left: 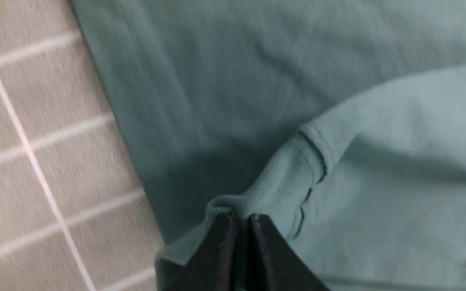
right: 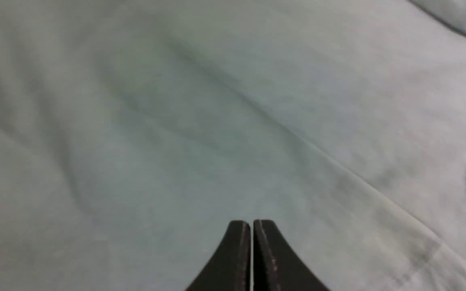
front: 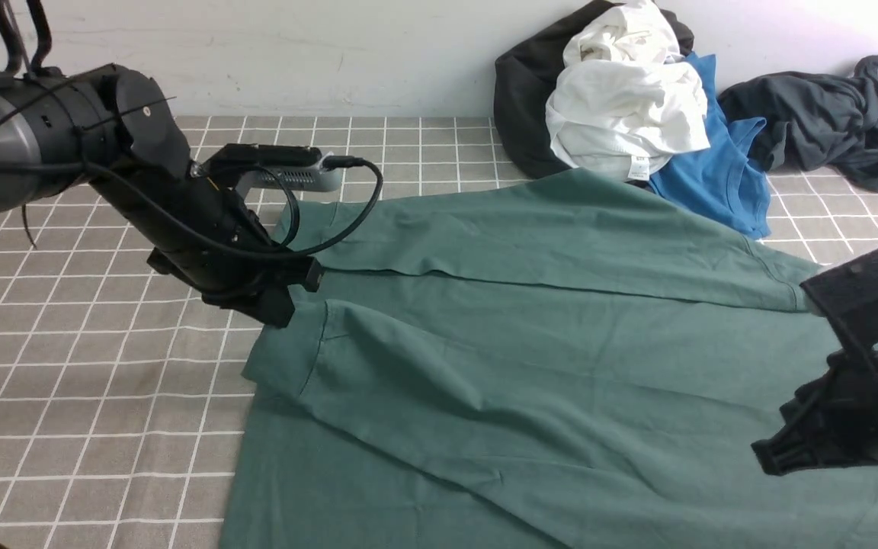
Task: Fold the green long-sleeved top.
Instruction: Use the left arm to drag and place the cuff at the centered position on the left edge of the fabric, then use the left arm to clamp the cuff farthest from it
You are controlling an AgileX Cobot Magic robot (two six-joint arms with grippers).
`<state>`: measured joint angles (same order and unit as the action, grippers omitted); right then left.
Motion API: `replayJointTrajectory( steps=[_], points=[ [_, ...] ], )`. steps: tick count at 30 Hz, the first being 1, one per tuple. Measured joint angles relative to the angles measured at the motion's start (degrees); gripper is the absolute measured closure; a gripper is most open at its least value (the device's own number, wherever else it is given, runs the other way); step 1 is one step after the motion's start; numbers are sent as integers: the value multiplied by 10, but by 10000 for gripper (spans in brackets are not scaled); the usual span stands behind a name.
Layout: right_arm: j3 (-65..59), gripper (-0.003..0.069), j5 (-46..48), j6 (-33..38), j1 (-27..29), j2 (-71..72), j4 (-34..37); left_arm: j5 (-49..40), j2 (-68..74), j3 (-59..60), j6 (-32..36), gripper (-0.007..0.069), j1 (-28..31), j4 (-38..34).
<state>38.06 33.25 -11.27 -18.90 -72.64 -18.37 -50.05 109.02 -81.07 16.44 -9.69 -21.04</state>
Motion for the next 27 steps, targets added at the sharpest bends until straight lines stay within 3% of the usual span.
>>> replayJointTrajectory(
  steps=[5, 8, 15, 18, 22, 27],
  points=[
    [3, 615, 0, -15, 6, 0, -11, 11, 43, -48, 0, 606, 1, 9],
    [4, 613, -8, -15, 6, 0, -10, 5, 62, -73, 0, 565, 1, 27],
    [4, 610, -21, -16, 6, 0, 12, 4, 128, -185, -43, 265, 16, 55],
    [4, 610, -23, -17, 6, 0, 28, 12, 173, -243, -76, 174, 28, 57],
    [4, 610, -25, -17, 6, 0, 49, 28, 240, -308, -100, 155, 36, 61],
    [4, 609, -28, -17, 6, 0, 59, 43, 293, -344, -111, 198, 37, 63]
  ],
)
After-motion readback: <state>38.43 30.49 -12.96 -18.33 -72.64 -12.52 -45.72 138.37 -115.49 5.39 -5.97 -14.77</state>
